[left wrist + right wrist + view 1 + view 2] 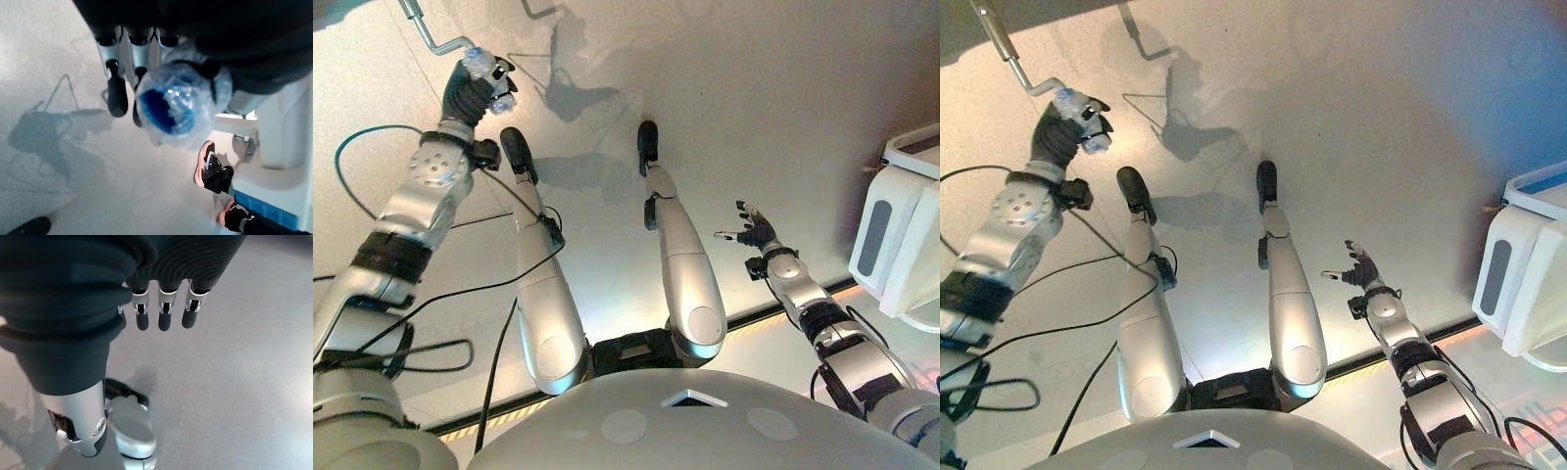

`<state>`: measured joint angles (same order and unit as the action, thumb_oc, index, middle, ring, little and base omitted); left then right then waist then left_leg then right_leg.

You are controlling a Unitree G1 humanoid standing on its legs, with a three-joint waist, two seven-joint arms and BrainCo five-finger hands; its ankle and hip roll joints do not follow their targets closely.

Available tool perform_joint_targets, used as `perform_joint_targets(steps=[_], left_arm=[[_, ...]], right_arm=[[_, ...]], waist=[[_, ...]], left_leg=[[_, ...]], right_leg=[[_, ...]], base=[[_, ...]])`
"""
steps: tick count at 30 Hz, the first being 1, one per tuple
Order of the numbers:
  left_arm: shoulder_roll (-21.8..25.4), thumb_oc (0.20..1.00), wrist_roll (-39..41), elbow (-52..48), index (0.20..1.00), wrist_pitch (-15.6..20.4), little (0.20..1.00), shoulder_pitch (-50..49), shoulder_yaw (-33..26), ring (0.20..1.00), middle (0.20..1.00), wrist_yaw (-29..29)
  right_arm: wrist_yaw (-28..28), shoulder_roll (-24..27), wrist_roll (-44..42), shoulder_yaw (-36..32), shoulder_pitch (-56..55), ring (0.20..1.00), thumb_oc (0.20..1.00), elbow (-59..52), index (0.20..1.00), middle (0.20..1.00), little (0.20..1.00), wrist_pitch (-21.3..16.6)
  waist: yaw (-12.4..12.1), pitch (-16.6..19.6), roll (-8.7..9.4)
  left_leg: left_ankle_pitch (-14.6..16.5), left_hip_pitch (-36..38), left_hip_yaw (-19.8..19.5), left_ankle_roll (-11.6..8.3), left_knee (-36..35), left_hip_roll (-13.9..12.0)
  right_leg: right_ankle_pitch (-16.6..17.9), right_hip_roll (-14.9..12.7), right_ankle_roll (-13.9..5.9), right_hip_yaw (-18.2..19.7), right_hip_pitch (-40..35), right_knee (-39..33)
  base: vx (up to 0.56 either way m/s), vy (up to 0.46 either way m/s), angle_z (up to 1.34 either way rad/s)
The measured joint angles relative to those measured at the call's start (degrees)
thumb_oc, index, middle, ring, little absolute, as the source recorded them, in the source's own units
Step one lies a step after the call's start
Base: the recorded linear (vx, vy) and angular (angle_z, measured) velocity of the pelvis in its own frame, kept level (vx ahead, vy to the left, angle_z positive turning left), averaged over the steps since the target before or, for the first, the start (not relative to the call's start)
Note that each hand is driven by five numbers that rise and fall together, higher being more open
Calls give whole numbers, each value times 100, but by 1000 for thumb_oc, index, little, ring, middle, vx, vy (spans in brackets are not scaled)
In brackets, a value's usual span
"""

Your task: Raise the hospital bed

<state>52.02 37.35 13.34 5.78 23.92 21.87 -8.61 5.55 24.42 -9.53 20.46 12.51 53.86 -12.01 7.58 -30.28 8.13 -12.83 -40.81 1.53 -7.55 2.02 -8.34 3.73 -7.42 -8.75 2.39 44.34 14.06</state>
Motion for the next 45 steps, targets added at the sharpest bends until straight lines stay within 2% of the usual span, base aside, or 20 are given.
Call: perform_joint_targets(steps=[2, 7, 10, 17, 18, 21, 24, 25, 28, 31, 33, 34, 36, 38, 39, 45], left_arm=[[160, 200, 213, -309, 200, 10, 200, -306, -266, 200, 200, 92], [575, 200, 272, -460, 200, -7, 200, -571, -487, 200, 200, 322], [669, 200, 291, -505, 200, -16, 200, -765, -642, 200, 200, 365], [674, 200, 202, -559, 200, -17, 200, -937, -818, 200, 200, 628], [595, 200, 159, -555, 200, -16, 200, -988, -932, 200, 200, 681], [486, 200, 25, -559, 200, -1, 200, -969, -989, 200, 200, 720], [33, 200, -497, -548, 200, 74, 200, -798, -1074, 200, 200, 637], [36, 200, -547, -554, 200, 80, 200, -770, -1073, 200, 200, 642], [-379, 200, -869, -396, 200, 152, 200, -567, -1078, 200, 200, 576], [-449, 200, -1076, -29, 200, 257, 200, -136, -925, 200, 200, 511], [-535, 200, -1191, 305, 200, 273, 200, 234, -765, 200, 200, 440], [-655, 200, -1204, 793, 200, 253, 200, 613, -548, 200, 200, 339], [-733, 200, -1240, 1309, 200, 238, 200, 1144, -246, 200, 200, 273], [-808, 200, -1251, 1858, 200, 209, 200, 1601, 43, 200, 200, 175], [-805, 200, -1311, 2178, 200, 239, 200, 1865, 161, 200, 200, 171], [-974, 200, -1401, 3547, 200, 107, 200, 2584, 659, 200, 200, 138]], right_arm=[[-15, 3, 0, -61, -49, 1000, 1000, 114, 1000, 1000, 1000, 2], [-66, 2, 1, -220, -39, 1000, 1000, 215, 1000, 1000, 1000, -5], [-119, 30, 1, -308, -44, 1000, 1000, 268, 1000, 1000, 1000, -10], [-225, 39, 0, -408, -40, 1000, 1000, 233, 1000, 1000, 1000, -14], [-249, 74, 0, -416, -40, 1000, 1000, 208, 1000, 1000, 1000, -14], [-268, 74, 1, -414, -43, 1000, 1000, 166, 1000, 1000, 1000, -13], [-278, 76, -3, -482, -21, 1000, 1000, 22, 1000, 1000, 1000, -15], [-280, 73, -2, -481, -21, 1000, 1000, -7, 1000, 1000, 1000, -17], [-300, 86, -2, -403, -31, 1000, 1000, -6, 1000, 1000, 1000, -12], [-305, 113, -6, -420, -22, 1000, 1000, -14, 1000, 1000, 1000, -10], [-315, 122, -10, -407, -29, 1000, 1000, -101, 1000, 1000, 1000, -9], [-321, 116, -13, -395, 9, 1000, 1000, -110, 1000, 1000, 1000, -8], [-322, 124, -24, -356, 43, 1000, 1000, -167, 1000, 1000, 1000, -4], [-329, 96, -64, -157, 207, 1000, 1000, -159, 1000, 1000, 1000, -4], [-329, 48, -124, -96, 261, 1000, 1000, -199, 1000, 1000, 1000, -4], [-378, -96, -367, 309, 461, 1000, 1000, -232, 1000, 1000, 1000, 0]], waist=[[-72, -38, -57], [-197, -68, -106], [-202, -81, -128], [-231, -101, -163], [-279, -99, -176], [-306, -103, -197], [-421, -93, -251], [-419, -91, -249], [-558, -69, -264], [-684, -70, -265], [-709, -60, -245], [-736, -59, -244], [-670, -50, -216], [-684, -49, -102], [-538, -37, 7], [-207, 166, 316]], left_leg=[[7, -12, -79, -6, 66, 24], [42, -42, -218, 2, 197, 132], [155, -143, -287, 39, 428, 203], [484, -421, -562, 58, 1049, 277], [705, -624, -638, 98, 1433, 263], [806, -794, -753, 122, 1674, 291], [904, -1057, -877, 169, 1895, 350], [904, -1104, -908, 169, 1914, 367], [1161, -1388, -994, 172, 2354, 343], [1195, -1725, -1101, 197, 2618, 377], [1240, -1866, -1141, 227, 2726, 400], [1258, -1974, -1148, 223, 2809, 418], [1294, -2138, -1129, 276, 2910, 421], [1306, -2331, -1147, 365, 3049, 439], [1314, -2440, -1121, 371, 3101, 459], [1325, -2611, -1068, 486, 3212, 465]], right_leg=[[-60, -34, 26, -65, -18, 89], [-178, -170, 1, -188, -94, 232], [-200, -217, 10, -226, -140, 262], [-266, -361, -14, -639, -468, 132], [-266, -367, -15, -794, -482, 133], [-283, -381, -35, -924, -568, 57], [-326, -384, -102, -1017, -625, -50], [-334, -389, -113, -1031, -622, -53], [-355, -311, -151, -1125, -725, -188], [-327, -266, -211, -1124, -687, -332], [-309, -248, -243, -1127, -669, -389], [-293, -244, -269, -1126, -647, -418], [-272, -233, -298, -1131, -565, -422], [-236, -238, -317, -1122, -444, -416], [-212, -251, -334, -1109, -375, -432], [-85, -277, -394, -998, -221, -455]], base=[[-9, 76, 15], [-25, 121, 17], [-34, 134, 14], [-1, 131, 17], [17, 105, 6], [16, 90, 22], [50, 91, 24], [120, 91, 21], [70, 52, 11], [30, 30, 14], [35, 58, 11], [35, 84, 11], [16, 27, 3], [10, 22, -6], [0, 0, 0], [-10, 0, -9]])
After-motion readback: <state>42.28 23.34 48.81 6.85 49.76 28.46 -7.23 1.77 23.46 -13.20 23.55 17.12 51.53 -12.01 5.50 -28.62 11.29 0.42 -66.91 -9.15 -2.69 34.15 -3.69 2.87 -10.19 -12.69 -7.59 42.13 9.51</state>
